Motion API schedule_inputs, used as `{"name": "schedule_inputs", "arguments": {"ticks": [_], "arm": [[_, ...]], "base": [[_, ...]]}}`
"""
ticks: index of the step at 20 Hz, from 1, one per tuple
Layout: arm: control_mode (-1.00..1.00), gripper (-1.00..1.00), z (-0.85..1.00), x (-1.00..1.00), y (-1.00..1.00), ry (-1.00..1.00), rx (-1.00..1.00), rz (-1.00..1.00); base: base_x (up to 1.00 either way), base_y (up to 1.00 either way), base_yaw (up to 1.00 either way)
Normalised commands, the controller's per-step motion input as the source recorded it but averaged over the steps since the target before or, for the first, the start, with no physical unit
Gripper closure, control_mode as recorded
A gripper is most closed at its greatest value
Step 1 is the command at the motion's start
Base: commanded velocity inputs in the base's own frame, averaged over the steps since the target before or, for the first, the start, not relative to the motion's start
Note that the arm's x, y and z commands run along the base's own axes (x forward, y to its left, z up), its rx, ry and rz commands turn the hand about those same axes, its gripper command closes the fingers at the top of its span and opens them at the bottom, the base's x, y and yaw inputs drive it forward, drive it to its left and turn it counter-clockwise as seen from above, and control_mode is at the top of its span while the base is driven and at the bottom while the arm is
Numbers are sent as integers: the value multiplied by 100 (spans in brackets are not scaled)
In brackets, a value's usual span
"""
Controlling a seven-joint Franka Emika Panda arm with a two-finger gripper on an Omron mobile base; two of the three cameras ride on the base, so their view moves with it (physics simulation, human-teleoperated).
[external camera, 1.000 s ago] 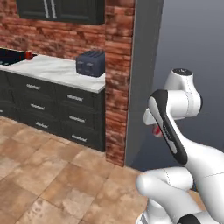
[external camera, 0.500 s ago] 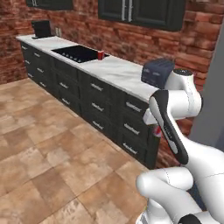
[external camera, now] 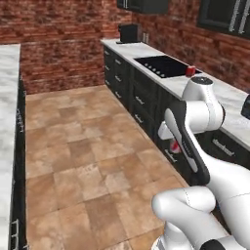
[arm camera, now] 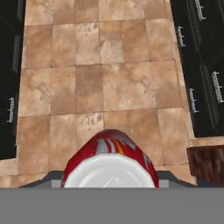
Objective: Four empty soda cans are scattered around the kitchen. Gather all the cans and cluster them next to the stove for recycling.
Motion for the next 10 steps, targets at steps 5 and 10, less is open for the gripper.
{"name": "schedule_inputs", "arguments": {"ticks": [5,10], "arm": [[100,100,0,0,0,0,0,0],[100,100,0,0,0,0,0,0]], "base": [[100,-35,8],[100,-16,0]]}}
